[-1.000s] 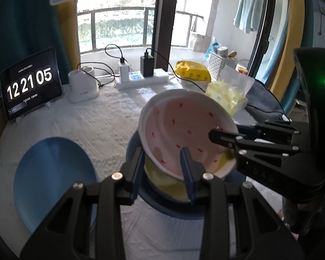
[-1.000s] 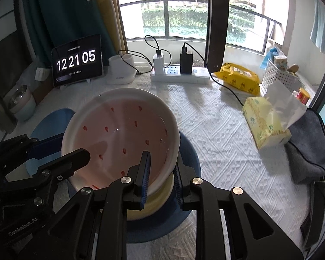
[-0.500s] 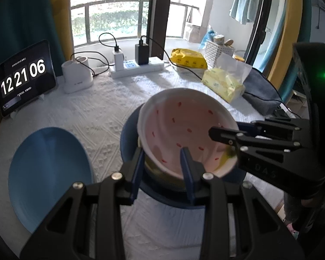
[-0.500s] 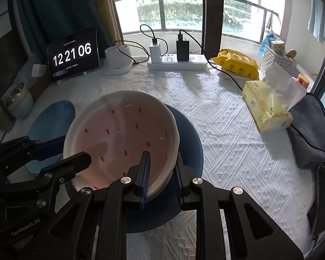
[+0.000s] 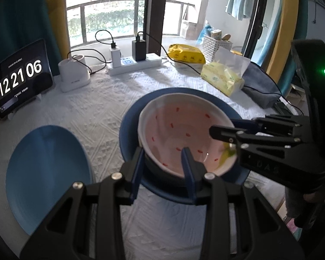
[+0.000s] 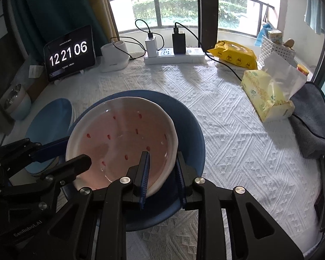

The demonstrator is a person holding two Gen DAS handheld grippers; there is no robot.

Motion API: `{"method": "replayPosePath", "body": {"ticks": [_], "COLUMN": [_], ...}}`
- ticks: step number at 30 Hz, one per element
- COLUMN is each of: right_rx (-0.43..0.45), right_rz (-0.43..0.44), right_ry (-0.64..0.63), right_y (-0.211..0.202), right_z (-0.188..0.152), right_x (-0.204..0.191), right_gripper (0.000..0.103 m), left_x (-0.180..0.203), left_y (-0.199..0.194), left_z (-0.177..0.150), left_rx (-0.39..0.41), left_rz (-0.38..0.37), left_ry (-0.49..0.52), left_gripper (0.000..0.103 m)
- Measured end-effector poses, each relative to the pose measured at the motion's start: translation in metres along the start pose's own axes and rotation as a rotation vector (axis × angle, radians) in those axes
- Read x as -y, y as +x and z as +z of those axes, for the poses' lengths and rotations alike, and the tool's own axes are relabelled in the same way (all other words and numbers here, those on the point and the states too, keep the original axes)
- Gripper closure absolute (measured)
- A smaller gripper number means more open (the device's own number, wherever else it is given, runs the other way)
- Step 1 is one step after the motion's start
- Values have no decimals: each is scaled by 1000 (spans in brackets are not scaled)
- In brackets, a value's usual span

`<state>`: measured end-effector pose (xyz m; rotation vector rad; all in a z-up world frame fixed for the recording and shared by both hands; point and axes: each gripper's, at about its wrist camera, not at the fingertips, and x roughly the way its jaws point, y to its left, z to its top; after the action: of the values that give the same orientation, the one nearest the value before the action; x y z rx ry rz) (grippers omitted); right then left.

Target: Organize plates and bowls

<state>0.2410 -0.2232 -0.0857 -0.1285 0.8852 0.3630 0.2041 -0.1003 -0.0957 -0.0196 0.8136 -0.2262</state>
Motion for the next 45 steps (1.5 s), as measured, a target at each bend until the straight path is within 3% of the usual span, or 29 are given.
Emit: {"method": "replayPosePath", "body": {"ticks": [5, 13, 45], "right_rx": [-2, 17, 116], "right_rz": [-14, 13, 20], "right_ry": [2, 19, 34], "right_y": [3, 2, -30], "right_z": [2, 2, -3], "right_x": [-2, 3, 24], "right_gripper": [77, 77, 73], "left_x": [0, -4, -27], "left_y": [-2, -16, -23], "left_z": [-1, 3, -3], "left_rx": [4, 73, 134], "left_rz": [3, 37, 95], "left_ry": [8, 7, -89], "left_gripper": [66, 66, 65]}}
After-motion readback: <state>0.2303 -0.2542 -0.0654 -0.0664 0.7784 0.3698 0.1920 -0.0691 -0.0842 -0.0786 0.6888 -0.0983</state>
